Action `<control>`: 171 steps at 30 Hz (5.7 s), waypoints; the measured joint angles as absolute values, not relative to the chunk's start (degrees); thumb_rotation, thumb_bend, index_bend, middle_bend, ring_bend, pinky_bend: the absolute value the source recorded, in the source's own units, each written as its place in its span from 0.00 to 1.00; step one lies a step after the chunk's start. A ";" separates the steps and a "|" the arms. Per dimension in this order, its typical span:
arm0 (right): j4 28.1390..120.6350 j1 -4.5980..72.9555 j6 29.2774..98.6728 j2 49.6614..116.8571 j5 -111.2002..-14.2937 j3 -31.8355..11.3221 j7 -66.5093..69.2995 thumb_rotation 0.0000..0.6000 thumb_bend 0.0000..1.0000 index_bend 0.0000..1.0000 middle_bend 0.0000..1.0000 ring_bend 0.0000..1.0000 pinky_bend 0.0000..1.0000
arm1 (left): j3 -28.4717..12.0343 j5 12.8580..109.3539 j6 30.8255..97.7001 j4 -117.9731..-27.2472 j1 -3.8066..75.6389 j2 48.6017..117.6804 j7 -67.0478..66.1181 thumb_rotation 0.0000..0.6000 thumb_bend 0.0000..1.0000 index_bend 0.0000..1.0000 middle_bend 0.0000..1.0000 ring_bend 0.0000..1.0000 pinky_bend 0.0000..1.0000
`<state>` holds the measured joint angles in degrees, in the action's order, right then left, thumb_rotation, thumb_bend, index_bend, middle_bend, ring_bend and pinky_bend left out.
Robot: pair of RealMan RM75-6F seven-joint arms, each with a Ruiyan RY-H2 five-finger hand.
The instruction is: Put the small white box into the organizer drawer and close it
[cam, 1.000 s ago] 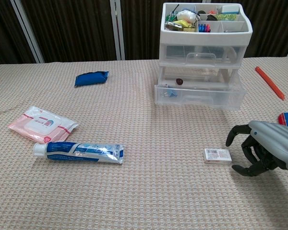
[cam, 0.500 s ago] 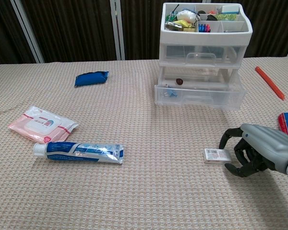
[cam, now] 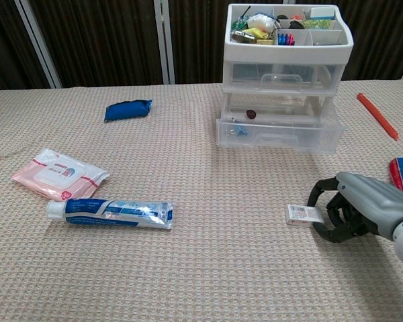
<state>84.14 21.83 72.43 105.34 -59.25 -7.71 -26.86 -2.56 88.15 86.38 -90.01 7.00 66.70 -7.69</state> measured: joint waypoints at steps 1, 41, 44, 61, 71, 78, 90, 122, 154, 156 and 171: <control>84.15 21.73 72.52 105.39 -59.45 -7.71 -26.54 1.00 0.38 0.56 0.79 0.76 0.65 | -2.55 88.17 86.39 -90.01 7.00 66.69 -7.68 1.00 0.13 0.07 0.00 0.00 0.00; 91.01 33.60 74.68 99.45 -52.12 -29.40 -34.05 1.00 0.23 0.24 0.78 0.76 0.65 | -2.45 88.50 86.41 -89.80 7.06 66.47 -6.94 1.00 0.13 0.07 0.00 0.00 0.00; 92.21 32.74 75.19 98.94 -52.53 -28.10 -33.09 1.00 0.23 0.24 0.78 0.76 0.65 | -2.40 88.62 86.55 -89.84 7.00 66.50 -7.02 1.00 0.13 0.07 0.00 0.00 0.00; 93.35 28.07 79.38 93.36 -77.41 -12.36 -27.61 1.00 0.23 0.30 0.31 0.20 0.30 | -2.52 88.67 86.86 -89.74 6.98 66.91 -7.52 1.00 0.13 0.08 0.00 0.00 0.00; 73.88 27.95 80.76 93.04 -97.42 0.82 -35.08 1.00 0.23 0.08 0.00 0.00 0.05 | -2.51 89.41 87.65 -89.10 6.85 67.22 -6.50 1.00 0.13 0.09 0.00 0.00 0.00; 65.03 27.35 80.05 95.71 -100.46 3.32 -42.97 1.00 0.24 0.07 0.00 0.00 0.00 | -2.60 89.73 88.34 -88.88 6.68 67.32 -5.67 1.00 0.13 0.09 0.00 0.00 0.00; 56.09 28.49 79.65 100.37 -104.42 3.89 -46.43 1.00 0.24 0.07 0.00 0.00 0.00 | -3.08 89.25 88.90 -88.62 6.51 67.67 -5.48 1.00 0.14 0.09 0.00 0.00 0.00; 43.16 33.29 69.91 107.32 -96.37 -4.30 -53.06 1.00 0.24 0.08 0.00 0.00 0.00 | -3.74 87.57 88.35 -89.60 6.44 67.62 -5.45 1.00 0.15 0.09 0.00 0.00 0.00; 48.49 32.56 69.70 106.13 -87.99 -7.99 -52.73 1.00 0.24 0.08 0.00 0.00 0.00 | -3.66 87.74 88.31 -89.66 6.41 67.61 -5.80 1.00 0.15 0.09 0.00 0.00 0.00; 52.42 31.67 71.02 104.46 -88.36 -7.49 -51.35 1.00 0.24 0.08 0.00 0.00 0.00 | -3.60 87.91 88.41 -89.63 6.40 67.64 -5.97 1.00 0.15 0.09 0.00 0.00 0.00; 87.62 20.80 81.47 81.95 -87.58 -4.35 -30.70 1.00 0.11 0.05 0.00 0.00 0.00 | -2.93 88.36 87.65 -89.12 6.51 67.41 -8.12 1.00 0.14 0.08 0.00 0.00 0.00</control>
